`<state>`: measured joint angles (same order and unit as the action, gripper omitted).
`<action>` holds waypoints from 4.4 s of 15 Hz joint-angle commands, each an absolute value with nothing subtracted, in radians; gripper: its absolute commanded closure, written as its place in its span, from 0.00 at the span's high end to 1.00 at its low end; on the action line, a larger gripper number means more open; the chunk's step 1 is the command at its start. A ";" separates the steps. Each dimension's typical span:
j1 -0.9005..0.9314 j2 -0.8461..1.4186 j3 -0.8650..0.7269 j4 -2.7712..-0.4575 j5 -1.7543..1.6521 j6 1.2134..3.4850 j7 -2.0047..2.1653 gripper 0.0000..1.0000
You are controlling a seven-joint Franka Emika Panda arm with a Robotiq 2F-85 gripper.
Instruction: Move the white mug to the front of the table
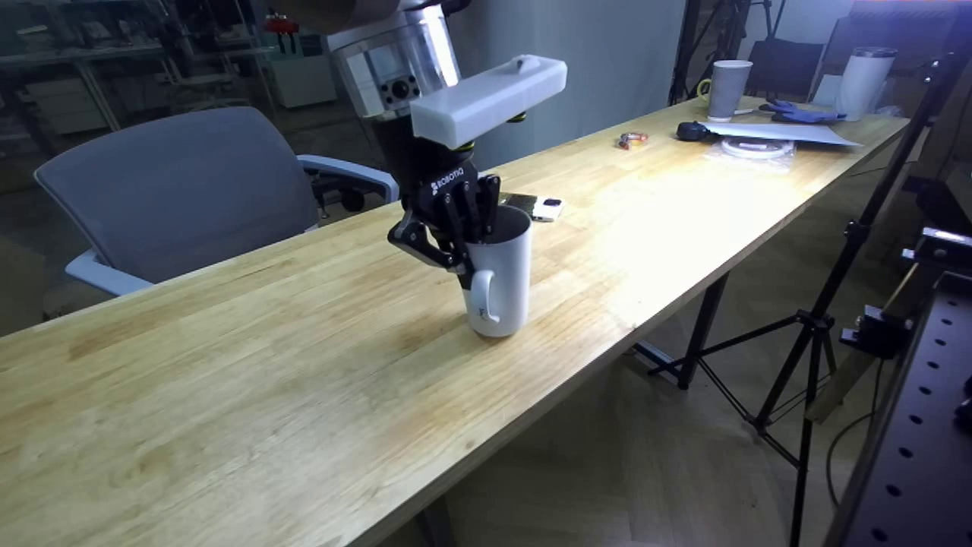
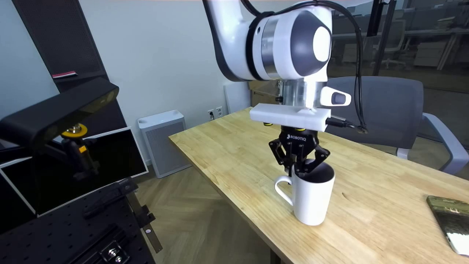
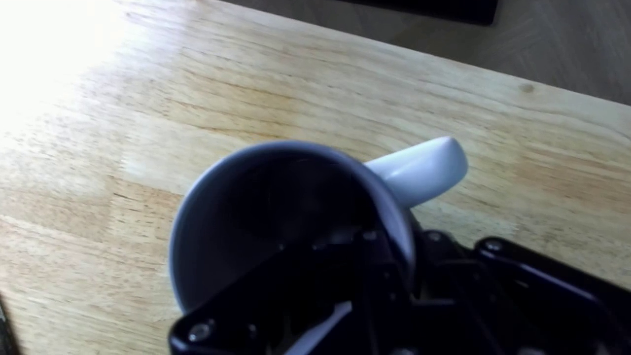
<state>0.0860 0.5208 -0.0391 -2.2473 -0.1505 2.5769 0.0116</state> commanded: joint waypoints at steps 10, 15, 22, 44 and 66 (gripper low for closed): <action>0.081 0.495 -0.048 -2.290 -0.125 2.653 0.062 0.03; 0.080 0.500 -0.050 -2.293 -0.109 2.657 0.063 0.03; 0.094 0.507 -0.067 -2.285 -0.126 2.652 0.077 0.36; 0.116 0.503 -0.130 -1.932 -0.219 2.439 0.153 1.00; 0.077 0.512 -0.118 -1.873 -0.212 2.423 0.110 1.00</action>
